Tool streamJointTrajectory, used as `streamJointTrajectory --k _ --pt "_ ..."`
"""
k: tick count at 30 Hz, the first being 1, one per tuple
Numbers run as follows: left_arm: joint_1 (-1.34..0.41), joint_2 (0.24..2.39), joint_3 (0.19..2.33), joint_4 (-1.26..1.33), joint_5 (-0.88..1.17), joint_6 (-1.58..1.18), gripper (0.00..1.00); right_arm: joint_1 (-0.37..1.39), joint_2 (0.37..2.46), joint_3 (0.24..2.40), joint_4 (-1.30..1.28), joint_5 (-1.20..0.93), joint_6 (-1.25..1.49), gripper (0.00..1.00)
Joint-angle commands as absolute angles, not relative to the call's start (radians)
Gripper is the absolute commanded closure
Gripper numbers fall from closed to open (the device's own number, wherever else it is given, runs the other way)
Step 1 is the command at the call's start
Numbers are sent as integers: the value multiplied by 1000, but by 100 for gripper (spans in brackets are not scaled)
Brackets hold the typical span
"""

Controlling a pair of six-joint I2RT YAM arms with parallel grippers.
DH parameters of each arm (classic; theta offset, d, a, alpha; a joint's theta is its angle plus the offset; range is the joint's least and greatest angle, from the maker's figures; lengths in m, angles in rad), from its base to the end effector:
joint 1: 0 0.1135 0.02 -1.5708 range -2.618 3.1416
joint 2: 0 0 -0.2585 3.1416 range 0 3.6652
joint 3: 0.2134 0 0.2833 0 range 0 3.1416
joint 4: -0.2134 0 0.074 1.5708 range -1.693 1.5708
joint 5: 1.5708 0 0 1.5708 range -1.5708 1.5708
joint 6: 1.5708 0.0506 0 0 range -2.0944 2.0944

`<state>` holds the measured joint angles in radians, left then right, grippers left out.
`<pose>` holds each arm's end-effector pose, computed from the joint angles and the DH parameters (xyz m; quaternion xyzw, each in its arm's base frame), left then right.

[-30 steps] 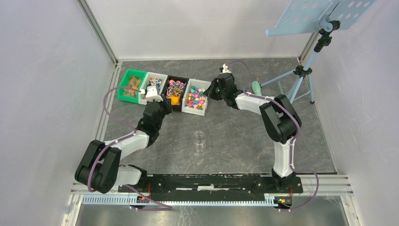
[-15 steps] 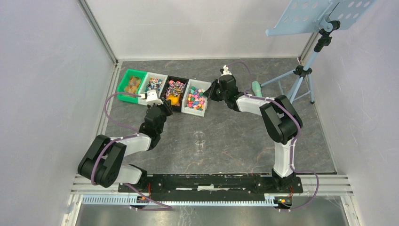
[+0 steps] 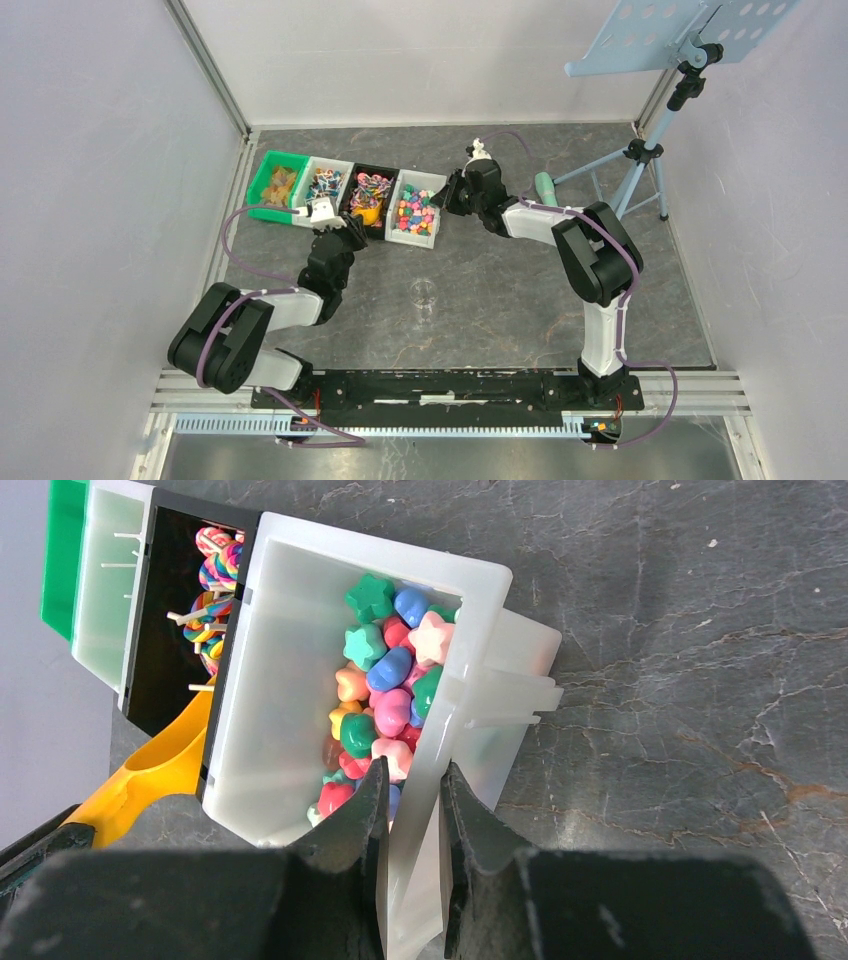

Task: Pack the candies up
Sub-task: Scoop the fake candies from the storage box.

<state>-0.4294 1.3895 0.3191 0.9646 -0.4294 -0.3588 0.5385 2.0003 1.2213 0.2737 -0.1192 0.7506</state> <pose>0.2617 -0.0967 0.1409 -0.1167 0.7310 -0.1046 0.6641 0.4052 0.2490 0.1366 0.0609 0.8583 0.3456 0.3745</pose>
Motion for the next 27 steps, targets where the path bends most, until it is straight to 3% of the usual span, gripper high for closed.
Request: streamJointTrajectory --k 1,13,27 --pt "-427 1415 287 960 -562 -312 98 554 1989 1170 248 -247 665 100" --pt "-426 1493 308 1065 -593 -295 98 553 1983 1150 264 -257 660 100" --pt "-426 1418 240 1112 -609 -286 98 547 1976 1128 288 -263 665 100"
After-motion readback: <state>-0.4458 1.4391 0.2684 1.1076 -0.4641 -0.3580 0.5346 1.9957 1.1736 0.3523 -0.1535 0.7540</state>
